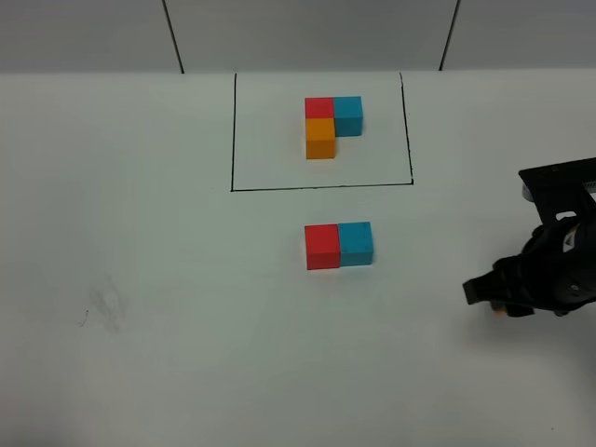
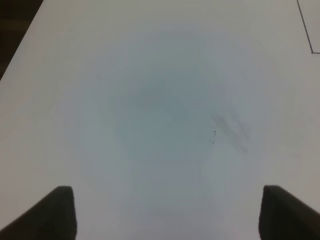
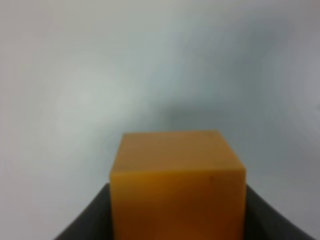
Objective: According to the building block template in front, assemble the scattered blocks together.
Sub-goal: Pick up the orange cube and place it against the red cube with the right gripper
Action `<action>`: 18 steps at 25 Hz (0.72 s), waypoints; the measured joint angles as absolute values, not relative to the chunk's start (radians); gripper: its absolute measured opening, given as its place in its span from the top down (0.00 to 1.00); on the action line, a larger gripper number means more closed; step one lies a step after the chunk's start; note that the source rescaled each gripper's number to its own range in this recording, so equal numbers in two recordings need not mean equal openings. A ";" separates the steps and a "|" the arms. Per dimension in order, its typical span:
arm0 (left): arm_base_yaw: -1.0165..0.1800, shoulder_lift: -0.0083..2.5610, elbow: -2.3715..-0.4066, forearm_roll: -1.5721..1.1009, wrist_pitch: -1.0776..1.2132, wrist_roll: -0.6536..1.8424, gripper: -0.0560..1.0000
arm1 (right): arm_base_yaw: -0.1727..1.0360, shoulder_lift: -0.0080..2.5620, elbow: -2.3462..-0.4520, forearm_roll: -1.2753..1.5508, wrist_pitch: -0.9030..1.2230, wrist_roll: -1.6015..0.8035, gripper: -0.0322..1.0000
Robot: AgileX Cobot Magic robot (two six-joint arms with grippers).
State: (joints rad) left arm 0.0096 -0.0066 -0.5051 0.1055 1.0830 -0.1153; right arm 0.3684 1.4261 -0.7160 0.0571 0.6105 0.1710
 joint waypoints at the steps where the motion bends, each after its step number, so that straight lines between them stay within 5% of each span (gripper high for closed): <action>1: 0.010 -0.007 -0.505 0.105 1.083 -0.115 0.31 | 0.394 1.419 -0.726 0.085 0.611 0.203 0.96; 10: 0.010 -0.007 -0.505 0.105 1.083 -0.115 0.31 | 0.647 1.455 -0.740 0.144 0.535 0.653 0.96; 18: 0.010 -0.007 -0.505 0.105 1.083 -0.115 0.31 | 0.864 1.697 -0.927 -0.119 0.649 1.084 0.96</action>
State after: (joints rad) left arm 0.0096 -0.0066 -0.5051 0.1055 1.0830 -0.1153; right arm 0.8636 1.6968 -0.9271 -0.1192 0.6486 1.0839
